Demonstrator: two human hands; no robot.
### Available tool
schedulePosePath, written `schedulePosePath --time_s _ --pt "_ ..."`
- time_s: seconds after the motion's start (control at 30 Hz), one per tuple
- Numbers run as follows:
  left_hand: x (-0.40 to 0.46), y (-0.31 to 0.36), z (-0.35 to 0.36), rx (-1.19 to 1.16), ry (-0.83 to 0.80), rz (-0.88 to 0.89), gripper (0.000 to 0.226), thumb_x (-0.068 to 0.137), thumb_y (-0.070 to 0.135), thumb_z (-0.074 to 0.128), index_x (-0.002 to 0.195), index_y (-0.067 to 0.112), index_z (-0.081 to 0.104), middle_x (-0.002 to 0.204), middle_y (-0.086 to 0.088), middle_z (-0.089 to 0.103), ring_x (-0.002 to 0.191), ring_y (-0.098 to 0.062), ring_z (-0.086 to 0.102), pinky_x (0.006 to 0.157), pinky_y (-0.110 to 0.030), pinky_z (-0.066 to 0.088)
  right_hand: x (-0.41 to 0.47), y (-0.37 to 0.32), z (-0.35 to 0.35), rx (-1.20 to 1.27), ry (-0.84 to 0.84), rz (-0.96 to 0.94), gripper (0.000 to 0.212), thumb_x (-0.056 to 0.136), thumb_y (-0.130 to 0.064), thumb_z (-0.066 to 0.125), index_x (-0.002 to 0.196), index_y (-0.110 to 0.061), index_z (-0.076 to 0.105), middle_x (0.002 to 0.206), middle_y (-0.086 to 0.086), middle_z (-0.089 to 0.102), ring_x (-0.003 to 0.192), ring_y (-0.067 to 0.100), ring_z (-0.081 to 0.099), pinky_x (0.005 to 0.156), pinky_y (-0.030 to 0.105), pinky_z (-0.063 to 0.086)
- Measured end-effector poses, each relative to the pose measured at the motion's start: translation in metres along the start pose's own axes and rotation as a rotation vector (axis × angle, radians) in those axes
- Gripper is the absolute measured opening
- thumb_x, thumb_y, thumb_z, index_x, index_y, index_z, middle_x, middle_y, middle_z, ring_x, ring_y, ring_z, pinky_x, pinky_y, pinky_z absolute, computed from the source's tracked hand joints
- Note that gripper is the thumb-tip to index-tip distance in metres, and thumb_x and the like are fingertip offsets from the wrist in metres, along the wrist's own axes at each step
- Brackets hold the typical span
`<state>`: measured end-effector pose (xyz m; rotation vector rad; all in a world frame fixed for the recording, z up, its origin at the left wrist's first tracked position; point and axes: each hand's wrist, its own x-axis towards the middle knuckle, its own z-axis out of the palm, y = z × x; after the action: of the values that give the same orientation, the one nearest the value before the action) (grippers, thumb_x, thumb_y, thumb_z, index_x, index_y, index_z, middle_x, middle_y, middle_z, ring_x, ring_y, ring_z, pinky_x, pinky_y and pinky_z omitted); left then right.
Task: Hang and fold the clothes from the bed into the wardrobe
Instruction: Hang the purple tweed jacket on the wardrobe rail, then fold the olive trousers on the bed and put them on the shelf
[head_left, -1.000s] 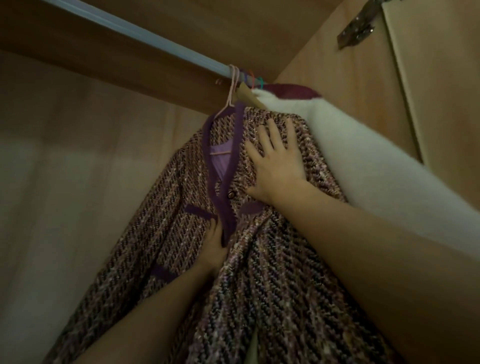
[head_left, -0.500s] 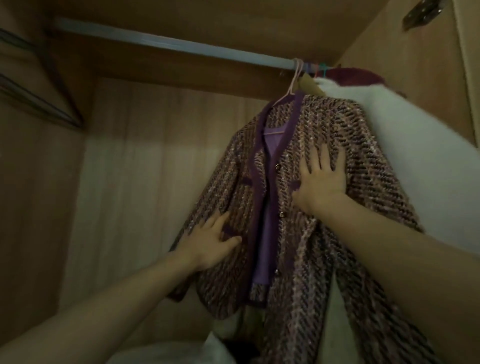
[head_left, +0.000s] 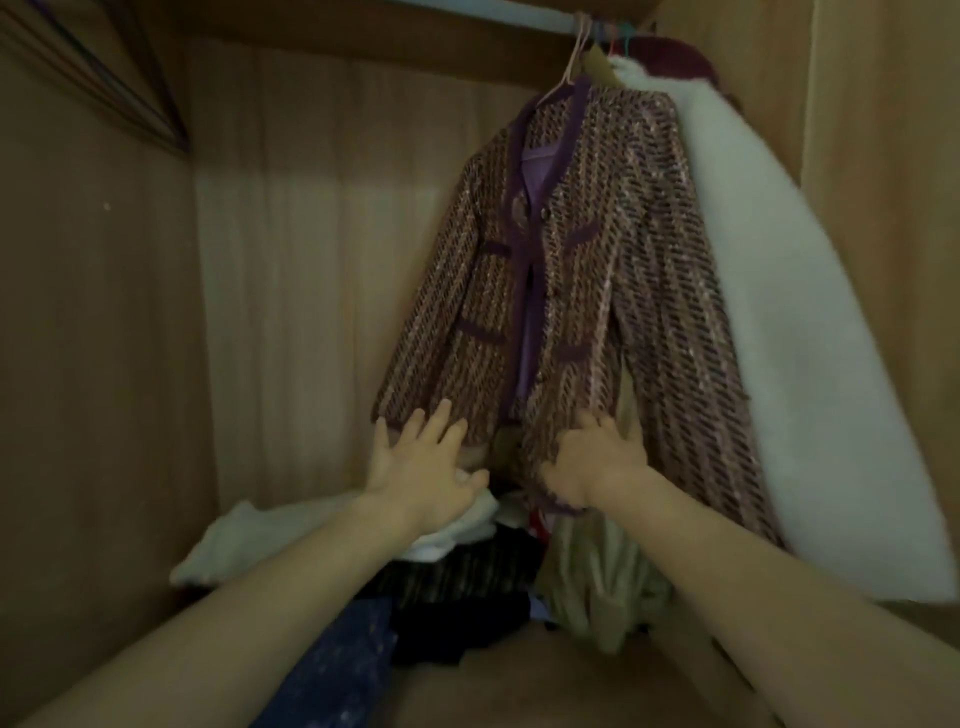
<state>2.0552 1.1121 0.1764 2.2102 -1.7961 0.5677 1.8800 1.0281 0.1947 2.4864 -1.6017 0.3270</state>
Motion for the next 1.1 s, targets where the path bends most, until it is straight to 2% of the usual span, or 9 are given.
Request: schedulePosePath --time_s 0.1,0.23,0.3,0.5,0.67,0.77,0.97,1.1 --pt "-0.042 0.010 0.004 0.040 -0.009 0.037 0.075 0.091 0.066 0.027 0.155 0.029 0.012 0.164 0.004 -0.007 0.150 -0.023 0.002 0.117 -0.058 0.006 -0.060 0.006 0.021 0.080 0.111 -0.057 0.060 0.092 -0.052 0.038 0.145 -0.024 0.035 0.160 0.005 0.011 0.143 0.030 0.014 0.116 0.055 0.009" --pt "-0.088 0.043 0.004 0.062 0.041 0.164 0.075 0.092 0.064 0.034 0.155 0.027 0.016 0.163 0.004 -0.012 0.150 -0.023 0.000 0.117 -0.057 0.007 -0.144 0.032 0.045 0.016 0.279 -0.111 0.059 0.090 -0.046 0.048 0.143 -0.022 0.037 0.161 0.007 0.003 0.147 0.028 0.002 0.116 0.055 0.003" --pt "-0.107 0.065 0.005 0.037 0.061 0.208 0.075 0.092 0.064 0.035 0.155 0.027 0.016 0.163 0.003 -0.012 0.150 -0.023 -0.001 0.117 -0.056 0.009 -0.185 0.052 0.055 -0.011 0.308 -0.104 0.060 0.088 -0.044 0.053 0.141 -0.020 0.041 0.161 0.007 0.005 0.148 0.028 0.003 0.116 0.054 0.005" --pt "-0.168 0.156 0.011 -0.123 0.058 0.389 0.076 0.092 0.064 0.037 0.155 0.029 0.012 0.163 0.004 -0.013 0.150 -0.017 -0.008 0.119 -0.053 0.004 -0.288 0.123 0.059 -0.045 0.255 0.020 0.068 0.087 -0.043 0.053 0.148 -0.019 0.033 0.162 0.006 0.004 0.148 0.028 0.004 0.116 0.054 0.007" --pt "-0.213 0.255 0.002 -0.239 0.089 0.550 0.078 0.091 0.064 0.038 0.155 0.028 0.012 0.164 0.003 -0.008 0.150 -0.016 -0.006 0.119 -0.051 0.005 -0.383 0.183 0.045 -0.102 0.213 0.110 0.071 0.090 -0.041 0.050 0.152 -0.021 0.020 0.162 0.007 -0.001 0.148 0.028 0.000 0.118 0.054 0.005" --pt "-0.248 0.321 -0.004 -0.262 0.074 0.704 0.080 0.090 0.063 0.040 0.156 0.029 0.010 0.164 0.003 -0.009 0.150 -0.016 -0.006 0.119 -0.051 0.003 -0.440 0.222 0.039 -0.188 0.211 0.164 0.070 0.090 -0.042 0.051 0.151 -0.020 0.024 0.161 0.008 0.007 0.148 0.028 0.008 0.116 0.055 0.008" --pt "-0.325 0.452 -0.019 -0.360 0.019 0.910 0.079 0.090 0.062 0.040 0.155 0.029 0.010 0.164 0.004 -0.009 0.150 -0.016 -0.007 0.119 -0.050 0.003 -0.563 0.306 0.029 -0.201 0.165 0.378 0.070 0.090 -0.043 0.049 0.151 -0.019 0.024 0.160 0.009 0.012 0.147 0.029 0.011 0.116 0.056 0.012" --pt "-0.379 0.530 -0.016 -0.395 -0.024 1.008 0.080 0.091 0.062 0.039 0.156 0.028 0.009 0.163 0.004 -0.011 0.150 -0.016 -0.007 0.119 -0.051 0.004 -0.658 0.359 0.026 -0.202 0.092 0.541 0.069 0.095 -0.044 0.044 0.153 -0.020 0.015 0.162 0.007 0.003 0.148 0.028 0.002 0.118 0.055 0.007"
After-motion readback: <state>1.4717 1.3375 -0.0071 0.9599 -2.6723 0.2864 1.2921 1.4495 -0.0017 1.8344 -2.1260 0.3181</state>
